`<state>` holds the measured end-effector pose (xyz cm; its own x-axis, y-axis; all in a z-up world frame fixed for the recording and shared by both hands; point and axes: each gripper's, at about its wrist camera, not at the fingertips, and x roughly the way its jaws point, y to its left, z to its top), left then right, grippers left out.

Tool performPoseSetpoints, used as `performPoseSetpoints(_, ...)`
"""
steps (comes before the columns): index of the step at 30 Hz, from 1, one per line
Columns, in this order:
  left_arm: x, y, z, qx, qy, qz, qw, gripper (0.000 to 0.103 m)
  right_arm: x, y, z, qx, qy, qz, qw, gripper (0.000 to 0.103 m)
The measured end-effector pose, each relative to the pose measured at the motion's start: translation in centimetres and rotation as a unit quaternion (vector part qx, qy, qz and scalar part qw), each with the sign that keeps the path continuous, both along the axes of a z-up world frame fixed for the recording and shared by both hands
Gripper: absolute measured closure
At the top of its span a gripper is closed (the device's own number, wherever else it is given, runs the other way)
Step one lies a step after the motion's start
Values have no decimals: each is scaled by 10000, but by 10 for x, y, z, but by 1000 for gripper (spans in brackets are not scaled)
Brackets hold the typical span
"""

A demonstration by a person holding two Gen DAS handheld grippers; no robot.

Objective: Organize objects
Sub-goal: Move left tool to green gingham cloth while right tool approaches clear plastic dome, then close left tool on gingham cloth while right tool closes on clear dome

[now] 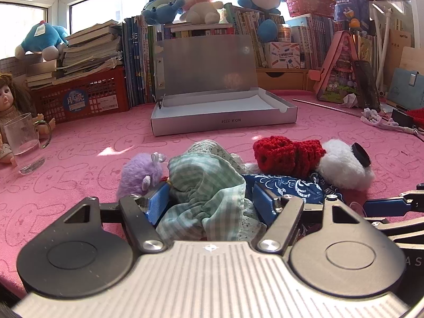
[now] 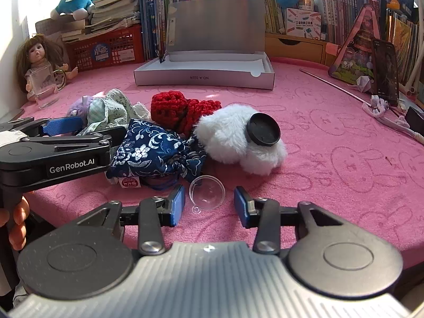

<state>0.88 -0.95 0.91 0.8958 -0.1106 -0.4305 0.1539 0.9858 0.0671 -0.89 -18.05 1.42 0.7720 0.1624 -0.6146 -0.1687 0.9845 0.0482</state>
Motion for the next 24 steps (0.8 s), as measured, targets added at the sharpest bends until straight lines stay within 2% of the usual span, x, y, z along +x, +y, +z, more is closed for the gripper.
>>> performPoseSetpoints(4,12,5,-2,-274,176,-31,9995,35,2,0,0,4,-2,-5,10000,61)
performPoseSetpoints(6,20,11,-4,-511,325,32,9982,45,2,0,-1,3,-13,5,10000,64)
performPoseSetpoints(11,25,18,-2,-746,353,46,9966,59,1,1,-1,21,-52,25,10000,71)
performPoseSetpoints(24,26,31,27,-1131,129,-61,9935,62,3,-2,11,60,-280,16,9996,71)
